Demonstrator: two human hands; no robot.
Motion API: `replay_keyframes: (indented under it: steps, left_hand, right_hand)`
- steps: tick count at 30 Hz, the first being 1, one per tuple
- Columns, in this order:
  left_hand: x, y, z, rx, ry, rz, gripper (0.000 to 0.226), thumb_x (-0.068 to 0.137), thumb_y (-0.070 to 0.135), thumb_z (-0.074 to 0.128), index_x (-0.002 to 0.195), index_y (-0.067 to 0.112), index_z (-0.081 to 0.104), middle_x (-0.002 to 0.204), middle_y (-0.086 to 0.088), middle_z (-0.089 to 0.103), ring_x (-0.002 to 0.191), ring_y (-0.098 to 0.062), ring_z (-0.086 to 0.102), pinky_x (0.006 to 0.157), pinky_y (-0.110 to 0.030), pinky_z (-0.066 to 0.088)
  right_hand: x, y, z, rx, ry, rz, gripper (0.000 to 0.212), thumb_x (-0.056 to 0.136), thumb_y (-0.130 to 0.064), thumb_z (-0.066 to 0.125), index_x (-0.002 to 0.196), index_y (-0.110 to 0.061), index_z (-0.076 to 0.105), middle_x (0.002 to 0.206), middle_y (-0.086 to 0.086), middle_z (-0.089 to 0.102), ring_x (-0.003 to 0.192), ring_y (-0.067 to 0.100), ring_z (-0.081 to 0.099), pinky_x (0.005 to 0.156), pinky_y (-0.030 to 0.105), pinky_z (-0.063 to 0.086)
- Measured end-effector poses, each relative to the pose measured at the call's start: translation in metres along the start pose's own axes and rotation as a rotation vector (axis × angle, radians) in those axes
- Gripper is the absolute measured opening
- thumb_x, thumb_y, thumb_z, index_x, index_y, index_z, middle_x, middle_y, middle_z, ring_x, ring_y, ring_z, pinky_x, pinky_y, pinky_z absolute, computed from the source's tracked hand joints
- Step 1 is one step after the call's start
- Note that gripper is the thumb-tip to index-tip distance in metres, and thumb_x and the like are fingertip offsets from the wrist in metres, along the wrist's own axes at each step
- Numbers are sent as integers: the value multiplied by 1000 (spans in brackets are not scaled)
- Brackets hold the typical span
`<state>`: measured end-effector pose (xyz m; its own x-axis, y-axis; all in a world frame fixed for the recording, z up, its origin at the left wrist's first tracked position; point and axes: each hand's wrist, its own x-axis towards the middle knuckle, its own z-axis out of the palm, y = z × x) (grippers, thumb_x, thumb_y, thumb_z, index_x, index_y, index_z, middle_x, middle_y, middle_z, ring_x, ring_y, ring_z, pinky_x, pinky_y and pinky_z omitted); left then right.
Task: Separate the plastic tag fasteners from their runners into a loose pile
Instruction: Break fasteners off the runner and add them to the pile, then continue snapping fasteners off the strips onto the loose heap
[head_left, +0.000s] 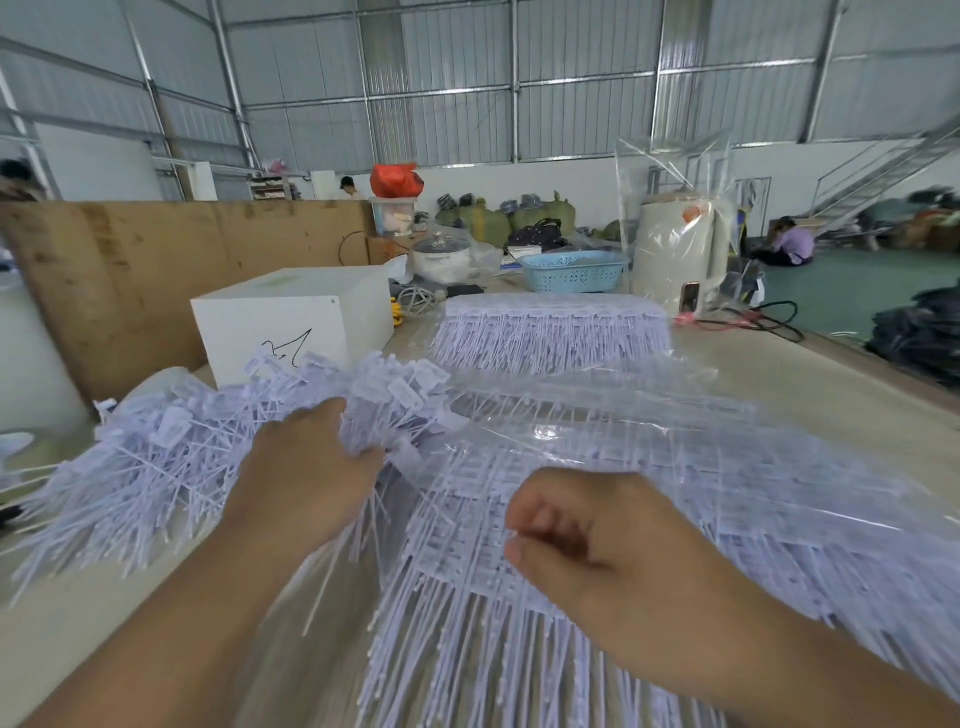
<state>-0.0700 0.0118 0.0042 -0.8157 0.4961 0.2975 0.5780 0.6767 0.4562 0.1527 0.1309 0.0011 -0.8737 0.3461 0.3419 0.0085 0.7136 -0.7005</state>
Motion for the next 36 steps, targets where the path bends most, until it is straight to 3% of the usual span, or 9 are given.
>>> replay_keyframes:
  steps: [4, 8, 13, 15, 18, 23, 27, 32, 36]
  left_hand:
    - [-3, 1, 10, 104, 42, 109, 52, 91, 44, 56, 140, 29, 48, 146, -1, 43, 132, -31, 37, 110, -46, 31]
    - [-6, 7, 14, 2, 74, 167, 36, 92, 39, 58, 126, 29, 61, 142, 3, 44, 131, -27, 35, 109, -42, 28]
    - [-22, 24, 18, -238, 58, 364, 14, 89, 31, 65, 102, 29, 67, 110, 22, 48, 117, -9, 40, 89, -15, 26]
    - [-29, 30, 22, -246, -4, 451, 13, 88, 33, 66, 101, 31, 67, 108, 31, 46, 113, 0, 36, 87, -4, 25]
    - [-36, 32, 27, -214, -94, 523, 11, 89, 35, 65, 100, 36, 65, 112, 30, 47, 111, 7, 34, 89, 4, 18]
    - [-37, 28, 33, -120, -249, 528, 18, 90, 26, 64, 101, 39, 68, 118, 24, 45, 116, 1, 32, 95, -19, 27]
    - [-36, 28, 34, -105, -241, 535, 17, 91, 22, 62, 96, 37, 68, 116, 24, 48, 113, 1, 35, 97, -23, 31]
    - [-37, 30, 34, -138, -267, 533, 23, 89, 14, 59, 88, 36, 65, 108, 23, 52, 110, -1, 41, 97, -23, 34]
    - [-36, 29, 34, -231, -270, 499, 18, 91, 19, 59, 88, 35, 68, 106, 23, 55, 106, 4, 46, 92, -16, 35]
  right_hand:
    - [1, 1, 2, -268, -208, -73, 12, 96, -36, 55, 85, -32, 56, 74, -15, 57, 68, 1, 55, 59, 16, 42]
    - [0, 0, 4, -508, -220, -158, 21, 99, -36, 45, 92, -24, 60, 85, -11, 53, 89, 8, 45, 84, 29, 43]
    - [0, 5, 4, -779, -220, -38, 31, 98, -45, 41, 107, -21, 57, 107, -5, 50, 107, 18, 39, 99, 38, 34]
    - [1, 7, 4, -809, -224, 8, 35, 96, -49, 41, 109, -22, 56, 104, -5, 45, 110, 19, 37, 99, 40, 32]
    - [5, 9, 5, -811, -205, 19, 36, 94, -51, 43, 108, -22, 58, 98, -5, 41, 108, 19, 38, 96, 41, 32]
    - [6, 14, 1, -734, -210, 16, 38, 90, -53, 47, 108, -23, 62, 101, -8, 43, 104, 16, 35, 93, 37, 31]
    - [3, 13, -1, -706, -196, -18, 34, 89, -48, 50, 111, -24, 61, 102, -10, 44, 101, 14, 33, 91, 34, 27]
    - [0, 7, 6, -756, -165, -129, 21, 94, -32, 44, 86, -21, 59, 91, -7, 50, 95, 17, 40, 88, 35, 29]
    - [2, 10, -2, -627, -184, -41, 20, 94, -31, 46, 94, -18, 61, 94, -8, 52, 97, 11, 41, 90, 30, 31]
